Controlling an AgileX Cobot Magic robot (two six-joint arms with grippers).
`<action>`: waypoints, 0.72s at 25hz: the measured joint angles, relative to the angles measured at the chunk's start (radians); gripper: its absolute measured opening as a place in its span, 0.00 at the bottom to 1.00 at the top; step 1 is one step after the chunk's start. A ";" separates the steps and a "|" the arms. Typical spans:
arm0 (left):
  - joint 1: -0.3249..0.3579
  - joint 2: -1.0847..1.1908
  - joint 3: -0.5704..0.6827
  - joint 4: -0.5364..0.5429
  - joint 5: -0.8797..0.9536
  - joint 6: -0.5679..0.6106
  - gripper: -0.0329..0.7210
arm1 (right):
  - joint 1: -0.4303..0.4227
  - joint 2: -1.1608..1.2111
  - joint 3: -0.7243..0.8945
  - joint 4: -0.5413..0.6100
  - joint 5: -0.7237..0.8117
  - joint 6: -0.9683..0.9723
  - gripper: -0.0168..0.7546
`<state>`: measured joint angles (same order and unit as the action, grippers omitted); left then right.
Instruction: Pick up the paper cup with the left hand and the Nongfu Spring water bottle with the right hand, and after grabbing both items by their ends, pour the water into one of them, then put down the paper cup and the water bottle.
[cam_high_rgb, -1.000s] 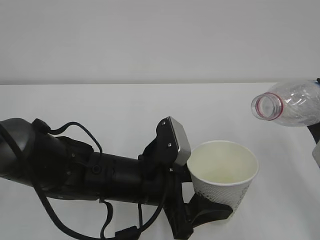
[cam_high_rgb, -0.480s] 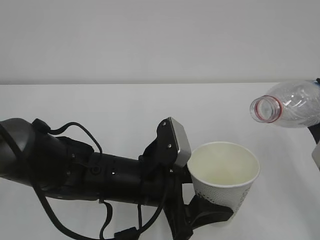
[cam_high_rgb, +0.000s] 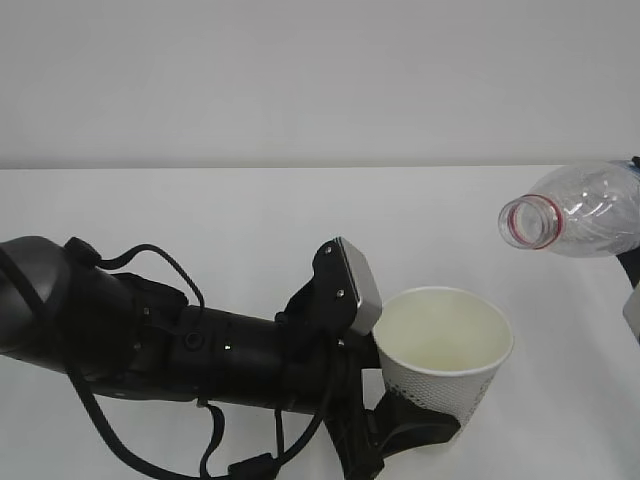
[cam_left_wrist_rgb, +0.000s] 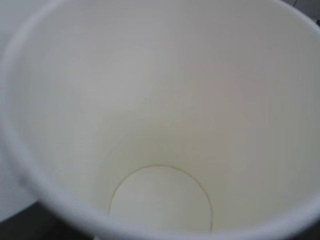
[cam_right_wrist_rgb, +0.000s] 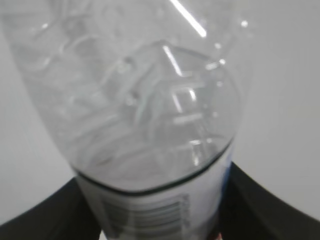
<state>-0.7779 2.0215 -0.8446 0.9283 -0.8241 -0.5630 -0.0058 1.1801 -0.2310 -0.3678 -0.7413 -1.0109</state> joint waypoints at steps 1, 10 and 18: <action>0.000 0.000 0.000 0.000 0.000 0.000 0.75 | 0.000 0.000 0.000 0.000 0.000 -0.008 0.62; 0.000 0.000 0.000 0.002 -0.025 -0.002 0.75 | 0.000 0.000 0.000 0.000 0.000 -0.023 0.62; 0.000 0.000 0.000 0.029 -0.027 -0.002 0.75 | 0.000 0.000 0.000 0.000 -0.001 -0.037 0.62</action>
<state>-0.7779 2.0215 -0.8446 0.9570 -0.8516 -0.5650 -0.0058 1.1801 -0.2310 -0.3678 -0.7420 -1.0477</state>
